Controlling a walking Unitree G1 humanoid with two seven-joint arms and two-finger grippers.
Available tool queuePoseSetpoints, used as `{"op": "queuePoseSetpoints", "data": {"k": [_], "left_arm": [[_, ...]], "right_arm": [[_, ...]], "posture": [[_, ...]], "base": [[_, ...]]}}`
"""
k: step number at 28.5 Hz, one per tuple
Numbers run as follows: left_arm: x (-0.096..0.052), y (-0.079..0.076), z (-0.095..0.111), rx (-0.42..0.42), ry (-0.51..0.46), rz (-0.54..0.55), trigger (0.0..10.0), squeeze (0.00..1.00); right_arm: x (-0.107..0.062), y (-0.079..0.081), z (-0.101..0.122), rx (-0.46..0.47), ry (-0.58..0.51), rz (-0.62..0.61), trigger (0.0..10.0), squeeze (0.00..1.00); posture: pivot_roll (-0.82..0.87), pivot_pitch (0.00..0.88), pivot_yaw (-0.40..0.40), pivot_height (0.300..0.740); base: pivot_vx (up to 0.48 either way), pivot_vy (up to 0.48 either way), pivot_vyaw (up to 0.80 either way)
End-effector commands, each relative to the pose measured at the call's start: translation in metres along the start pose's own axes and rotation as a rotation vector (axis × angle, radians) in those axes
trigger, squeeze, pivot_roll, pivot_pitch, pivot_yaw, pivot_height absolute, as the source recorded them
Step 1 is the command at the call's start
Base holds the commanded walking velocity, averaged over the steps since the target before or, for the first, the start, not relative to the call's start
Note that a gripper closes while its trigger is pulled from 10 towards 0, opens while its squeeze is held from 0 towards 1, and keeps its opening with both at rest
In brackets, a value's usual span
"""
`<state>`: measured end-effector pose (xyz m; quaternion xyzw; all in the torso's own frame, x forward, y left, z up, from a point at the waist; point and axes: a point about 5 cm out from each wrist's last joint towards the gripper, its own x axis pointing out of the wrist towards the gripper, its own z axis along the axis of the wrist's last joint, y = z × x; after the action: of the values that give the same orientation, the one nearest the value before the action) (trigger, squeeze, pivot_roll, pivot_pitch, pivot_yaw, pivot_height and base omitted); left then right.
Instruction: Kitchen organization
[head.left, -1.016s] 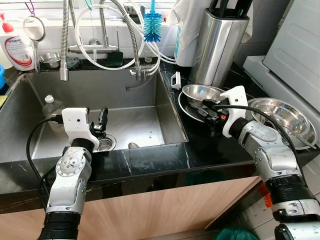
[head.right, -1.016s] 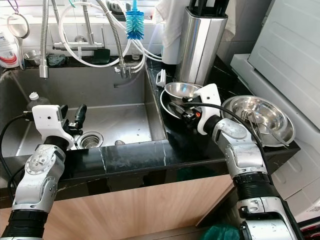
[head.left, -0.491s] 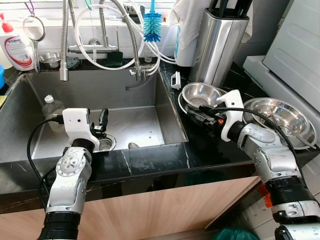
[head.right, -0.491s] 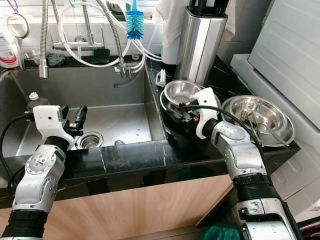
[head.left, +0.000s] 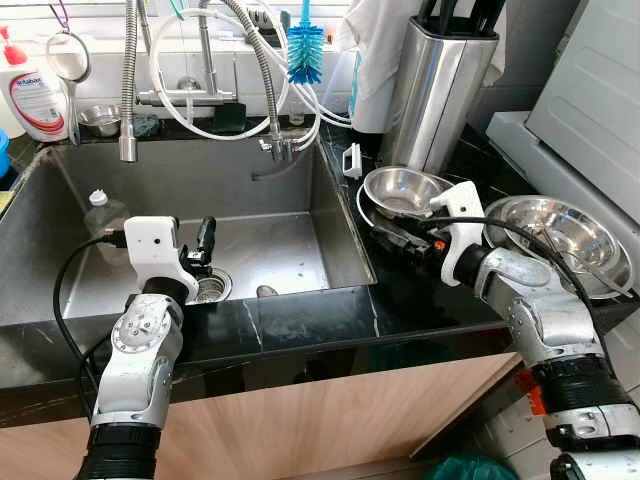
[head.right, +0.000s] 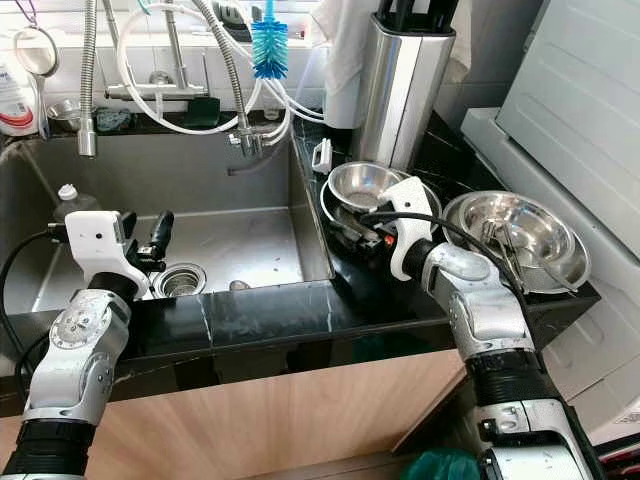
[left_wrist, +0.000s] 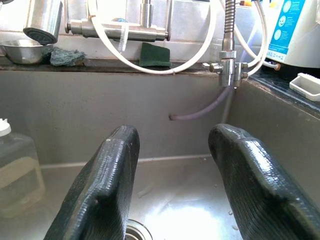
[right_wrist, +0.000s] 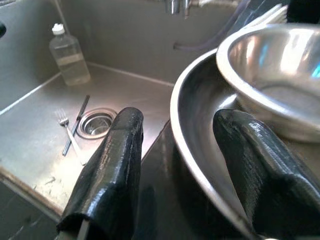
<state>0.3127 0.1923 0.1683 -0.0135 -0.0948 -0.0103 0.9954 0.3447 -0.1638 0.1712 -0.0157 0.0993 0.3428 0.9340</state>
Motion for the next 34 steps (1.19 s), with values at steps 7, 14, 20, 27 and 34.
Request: {"op": "queuePoseSetpoints", "data": {"k": [7,14,20,27,34], "left_arm": [[0.002,-0.001,0.005,-0.002,-0.008,-0.009,10.0,0.00],[0.001,-0.001,0.004,-0.005,-0.002,-0.013,10.0,0.00],[0.001,-0.002,0.004,-0.005,-0.001,-0.015,10.0,0.00],[0.001,-0.002,0.004,-0.005,-0.001,-0.015,10.0,0.00],[0.001,-0.002,0.003,-0.013,-0.003,-0.012,10.0,0.00]], "right_arm": [[-0.002,0.002,-0.002,-0.014,0.031,0.011,10.0,0.00],[-0.002,0.004,0.002,-0.012,0.020,0.020,10.0,0.00],[-0.002,0.009,0.010,-0.020,-0.002,0.052,10.0,0.00],[-0.004,0.017,0.023,-0.047,-0.035,0.093,10.0,0.00],[-0.006,0.015,0.026,-0.073,-0.044,0.059,10.0,0.00]], "posture": [[0.05,0.006,-0.047,0.740],[0.05,0.009,-0.046,0.740],[0.05,0.009,-0.047,0.740],[0.05,0.006,-0.047,0.740],[0.05,0.000,-0.046,0.740]], "base": [[0.000,0.000,0.00],[0.000,0.000,0.00],[0.000,0.000,0.00],[0.000,0.000,0.00],[0.000,0.000,0.00]]}}
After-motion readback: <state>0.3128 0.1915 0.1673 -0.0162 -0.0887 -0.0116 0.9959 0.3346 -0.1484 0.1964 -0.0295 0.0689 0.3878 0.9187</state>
